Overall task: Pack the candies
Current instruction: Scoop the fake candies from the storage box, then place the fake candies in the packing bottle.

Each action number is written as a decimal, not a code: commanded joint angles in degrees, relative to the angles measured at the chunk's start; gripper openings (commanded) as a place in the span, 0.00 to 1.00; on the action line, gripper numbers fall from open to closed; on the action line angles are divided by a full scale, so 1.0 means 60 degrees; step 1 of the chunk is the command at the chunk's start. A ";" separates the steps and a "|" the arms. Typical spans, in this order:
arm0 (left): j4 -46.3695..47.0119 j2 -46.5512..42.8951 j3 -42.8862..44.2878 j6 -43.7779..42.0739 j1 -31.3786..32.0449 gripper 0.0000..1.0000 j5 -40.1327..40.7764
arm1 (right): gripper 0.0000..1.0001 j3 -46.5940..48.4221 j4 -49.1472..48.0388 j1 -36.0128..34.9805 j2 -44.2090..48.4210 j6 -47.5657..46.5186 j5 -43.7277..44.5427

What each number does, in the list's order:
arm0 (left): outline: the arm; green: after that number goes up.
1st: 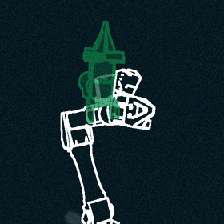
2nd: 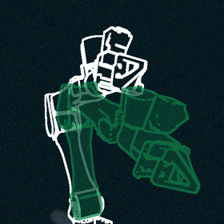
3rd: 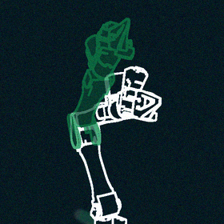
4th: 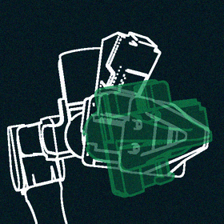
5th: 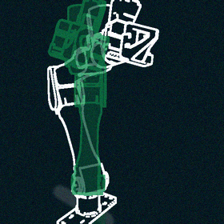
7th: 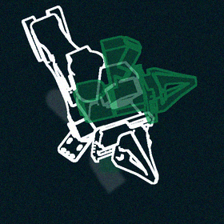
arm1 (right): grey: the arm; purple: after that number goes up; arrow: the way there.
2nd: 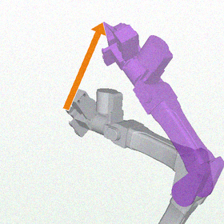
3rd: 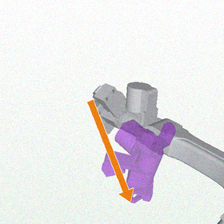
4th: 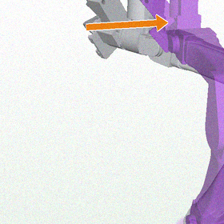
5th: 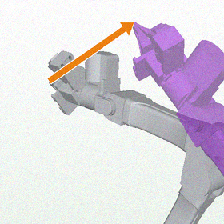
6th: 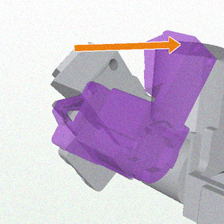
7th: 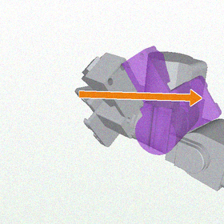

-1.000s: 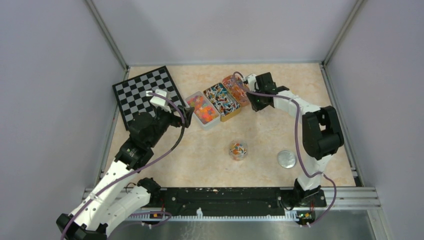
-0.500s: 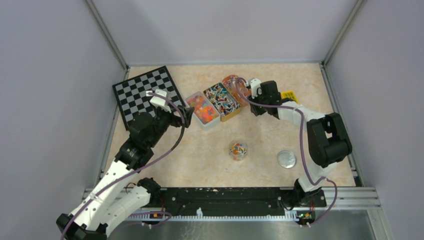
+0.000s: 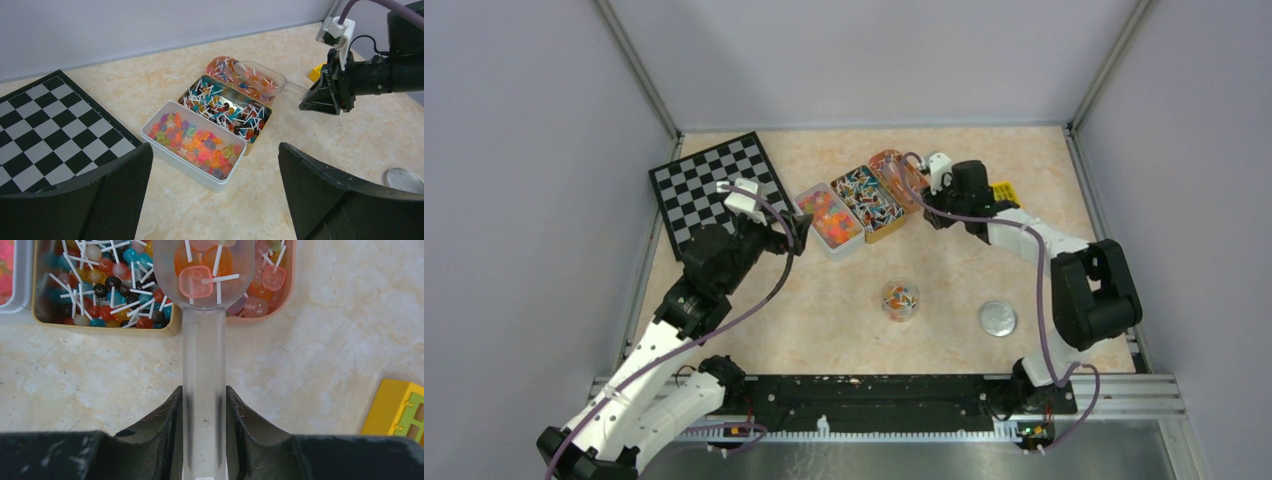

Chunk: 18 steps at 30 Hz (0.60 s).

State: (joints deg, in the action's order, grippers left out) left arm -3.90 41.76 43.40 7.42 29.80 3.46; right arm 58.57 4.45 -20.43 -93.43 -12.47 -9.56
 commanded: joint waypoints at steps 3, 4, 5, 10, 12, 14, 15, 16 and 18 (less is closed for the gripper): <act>0.0350 -0.0024 0.0128 0.0039 0.0028 0.99 -0.0109 | 0.00 0.0516 0.0291 0.0060 0.1187 -0.0451 -0.0185; 0.0344 -0.0030 0.0118 0.0040 0.0021 0.99 -0.0096 | 0.00 0.0589 0.0463 0.0054 0.1300 -0.0512 -0.0179; 0.0343 -0.0042 0.0113 0.0034 0.0020 0.99 -0.0074 | 0.00 0.0644 0.0605 0.0051 0.1419 -0.0558 -0.0188; 0.0339 -0.0071 0.0114 0.0023 0.0026 0.99 -0.0021 | 0.00 0.0708 0.1396 0.0058 0.2156 -0.0786 -0.0586; 0.0346 -0.0064 0.0115 0.0025 0.0022 0.99 -0.0032 | 0.00 0.0696 0.1947 0.0053 0.2540 -0.0937 -0.0785; 0.0343 -0.0060 0.0112 0.0030 0.0027 0.99 -0.0046 | 0.00 0.0708 0.2488 0.0050 0.2863 -0.1134 -0.0898; 0.0344 -0.0060 0.0114 0.0037 0.0021 0.99 -0.0057 | 0.00 0.0666 0.2718 0.0050 0.3046 -0.1277 -0.0979; 0.0343 -0.0049 0.0107 0.0045 0.0024 0.99 -0.0064 | 0.00 0.0565 0.2917 0.0053 0.3261 -0.1499 -0.1142; 0.0343 -0.0036 0.0107 0.0048 0.0016 0.99 -0.0064 | 0.00 0.0325 0.3213 0.0057 0.3691 -0.1836 -0.1433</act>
State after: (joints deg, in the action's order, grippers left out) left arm -3.90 41.78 43.40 7.42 29.80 3.46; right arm 59.77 19.46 -20.43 -77.28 -18.72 -13.54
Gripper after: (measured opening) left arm 0.987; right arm 0.287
